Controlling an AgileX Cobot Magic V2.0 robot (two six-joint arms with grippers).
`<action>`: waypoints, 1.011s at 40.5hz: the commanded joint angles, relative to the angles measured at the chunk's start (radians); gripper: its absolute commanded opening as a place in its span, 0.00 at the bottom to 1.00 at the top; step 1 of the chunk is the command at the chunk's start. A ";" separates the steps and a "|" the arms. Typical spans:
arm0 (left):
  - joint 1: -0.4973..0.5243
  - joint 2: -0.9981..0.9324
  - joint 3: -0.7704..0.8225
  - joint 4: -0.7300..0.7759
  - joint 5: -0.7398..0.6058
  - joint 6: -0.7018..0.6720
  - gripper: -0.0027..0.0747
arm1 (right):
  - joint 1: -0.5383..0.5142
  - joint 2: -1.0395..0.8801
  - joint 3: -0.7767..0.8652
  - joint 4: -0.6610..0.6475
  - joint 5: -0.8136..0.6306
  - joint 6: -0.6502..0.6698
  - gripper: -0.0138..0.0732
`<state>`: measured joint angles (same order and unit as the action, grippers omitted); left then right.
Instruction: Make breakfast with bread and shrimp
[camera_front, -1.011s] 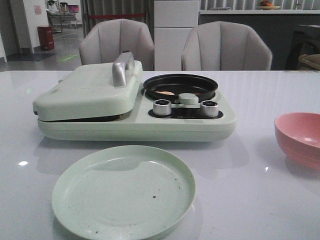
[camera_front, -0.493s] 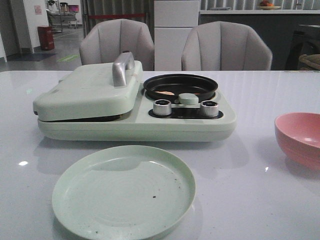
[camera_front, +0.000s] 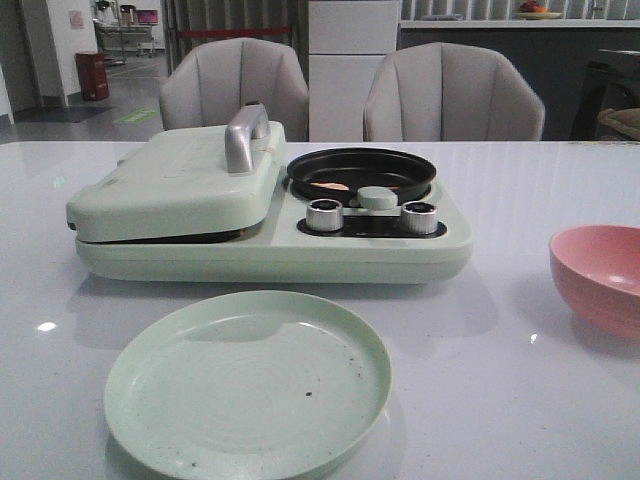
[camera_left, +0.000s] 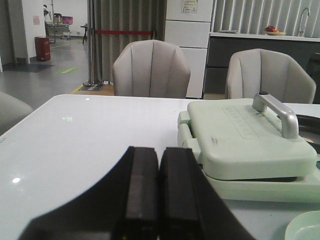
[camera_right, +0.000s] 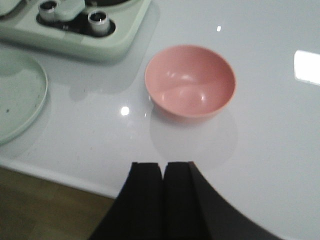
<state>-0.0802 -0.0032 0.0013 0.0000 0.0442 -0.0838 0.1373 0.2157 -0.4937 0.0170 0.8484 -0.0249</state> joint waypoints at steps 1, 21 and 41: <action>-0.008 -0.019 0.029 0.000 -0.089 -0.010 0.16 | -0.028 -0.043 0.064 -0.030 -0.253 -0.002 0.18; -0.008 -0.019 0.029 0.000 -0.089 -0.010 0.16 | -0.145 -0.248 0.504 -0.023 -0.773 -0.002 0.18; -0.008 -0.018 0.029 0.000 -0.089 -0.010 0.16 | -0.145 -0.247 0.505 0.057 -0.861 -0.002 0.18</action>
<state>-0.0802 -0.0032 0.0013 0.0000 0.0438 -0.0856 -0.0026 -0.0098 0.0299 0.0590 0.0877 -0.0249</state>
